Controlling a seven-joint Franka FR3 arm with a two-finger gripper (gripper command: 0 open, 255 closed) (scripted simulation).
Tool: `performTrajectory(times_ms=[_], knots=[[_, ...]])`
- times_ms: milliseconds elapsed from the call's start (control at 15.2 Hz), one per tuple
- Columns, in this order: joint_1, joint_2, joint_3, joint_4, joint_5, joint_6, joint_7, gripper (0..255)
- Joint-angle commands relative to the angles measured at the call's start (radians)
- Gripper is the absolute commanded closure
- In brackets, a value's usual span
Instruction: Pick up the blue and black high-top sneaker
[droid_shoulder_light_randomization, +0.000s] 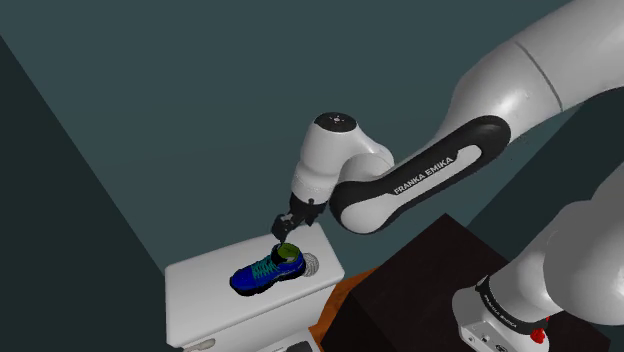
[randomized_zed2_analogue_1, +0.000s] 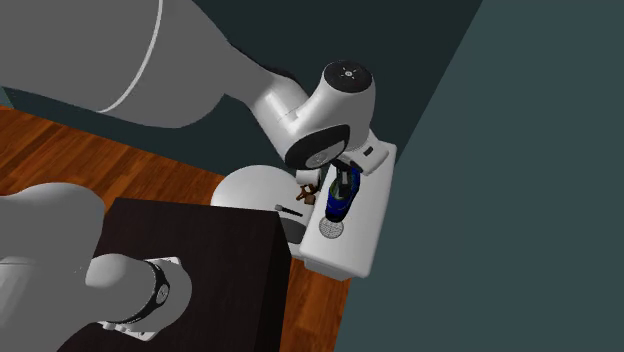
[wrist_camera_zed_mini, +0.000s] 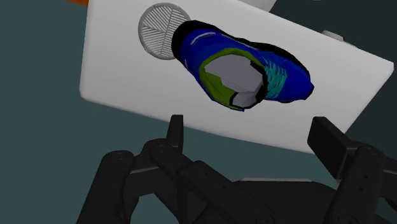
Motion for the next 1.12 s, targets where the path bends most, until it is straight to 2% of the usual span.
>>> performTrajectory(times_ms=[0, 132, 198, 660, 792, 858, 1056], knots=[[0.034, 0.091, -0.013, 0.051, -0.077, 0.029, 0.078, 0], [0.076, 0.171, -0.039, 0.103, -0.134, 0.05, 0.136, 0], [0.088, 0.186, -0.047, 0.113, -0.142, 0.053, 0.144, 0], [0.133, 0.281, -0.105, 0.124, -0.211, 0.135, 0.192, 0], [0.133, 0.281, -0.106, 0.123, -0.211, 0.135, 0.192, 0], [0.134, 0.282, -0.106, 0.124, -0.211, 0.135, 0.192, 255], [0.134, 0.282, -0.106, 0.124, -0.212, 0.135, 0.193, 255]])
